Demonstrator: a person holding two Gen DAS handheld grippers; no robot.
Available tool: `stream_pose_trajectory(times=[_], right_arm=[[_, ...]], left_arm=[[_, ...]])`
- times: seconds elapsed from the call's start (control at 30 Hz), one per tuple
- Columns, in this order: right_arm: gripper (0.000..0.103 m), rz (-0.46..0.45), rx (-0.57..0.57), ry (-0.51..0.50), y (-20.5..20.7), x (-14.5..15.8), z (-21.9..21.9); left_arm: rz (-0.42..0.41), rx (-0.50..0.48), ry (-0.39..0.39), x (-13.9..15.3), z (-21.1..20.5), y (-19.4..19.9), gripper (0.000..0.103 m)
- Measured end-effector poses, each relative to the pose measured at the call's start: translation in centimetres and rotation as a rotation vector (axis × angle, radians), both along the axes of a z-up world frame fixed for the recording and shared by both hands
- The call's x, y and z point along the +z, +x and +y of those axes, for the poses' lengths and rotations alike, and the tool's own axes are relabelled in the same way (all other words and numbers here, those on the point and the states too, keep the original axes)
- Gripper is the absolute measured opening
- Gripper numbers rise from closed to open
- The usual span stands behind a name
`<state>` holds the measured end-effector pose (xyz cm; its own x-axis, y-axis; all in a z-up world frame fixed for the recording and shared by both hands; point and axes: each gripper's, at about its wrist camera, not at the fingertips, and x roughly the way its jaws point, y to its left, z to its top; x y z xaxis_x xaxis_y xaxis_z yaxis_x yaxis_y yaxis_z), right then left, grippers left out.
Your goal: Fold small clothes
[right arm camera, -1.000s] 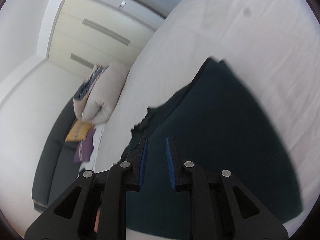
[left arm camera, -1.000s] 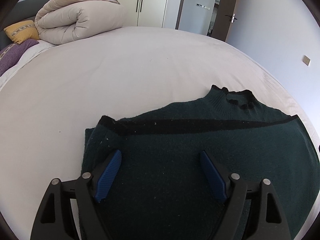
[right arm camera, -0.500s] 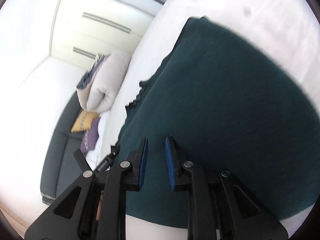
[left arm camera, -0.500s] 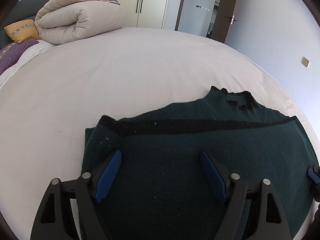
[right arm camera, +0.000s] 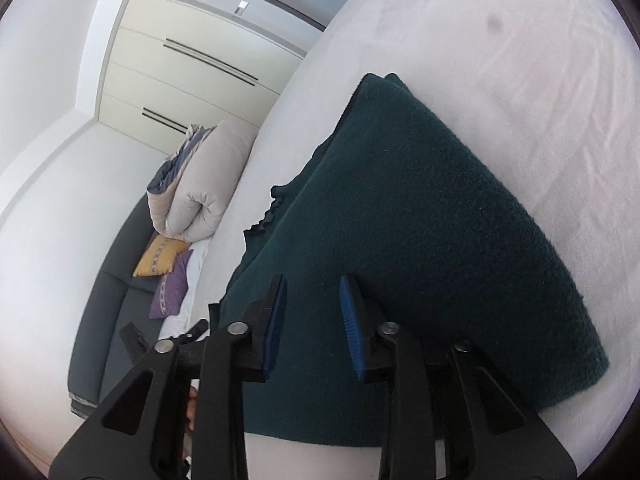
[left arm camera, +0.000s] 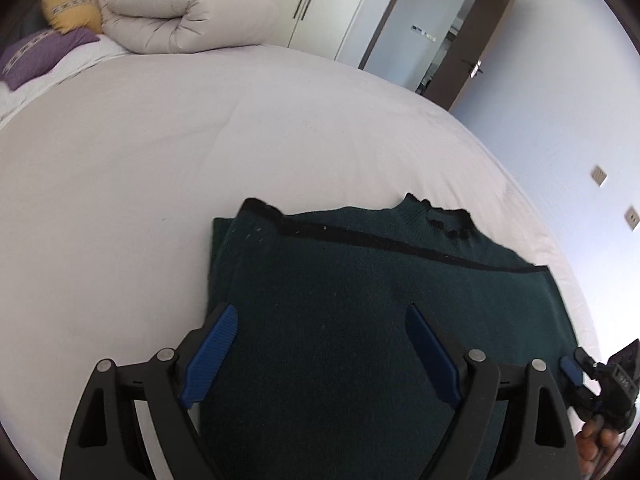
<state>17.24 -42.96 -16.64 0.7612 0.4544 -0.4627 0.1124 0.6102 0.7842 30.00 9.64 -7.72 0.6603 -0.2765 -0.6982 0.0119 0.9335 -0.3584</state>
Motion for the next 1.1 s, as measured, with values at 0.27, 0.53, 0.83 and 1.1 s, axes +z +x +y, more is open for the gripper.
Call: stream_pose_trajectory(times=[0.27,0.53,0.83,1.1], right_arm=[[0.072,-0.020,0.118,-0.113,-2.4,6.9,1.4],[0.072,-0.004,0.248,-0.055,-0.6,10.6,5.2],[0.072,0.053,0.353,-0.002,2.2,10.7,9.8],[0.072,0.136,0.442,0.016,7.5,8.4,14.7]], left_arm=[[0.180,0.058,-0.212,-2.3,6.5,-4.7,0.087],[0.315,-0.047,-0.334,-4.0,5.5,-3.2,0.085],[0.461,-0.083,-0.475,-5.7,4.4,-2.3,0.049],[0.419,-0.038,-0.585,-6.6,5.8,-4.1,0.015]])
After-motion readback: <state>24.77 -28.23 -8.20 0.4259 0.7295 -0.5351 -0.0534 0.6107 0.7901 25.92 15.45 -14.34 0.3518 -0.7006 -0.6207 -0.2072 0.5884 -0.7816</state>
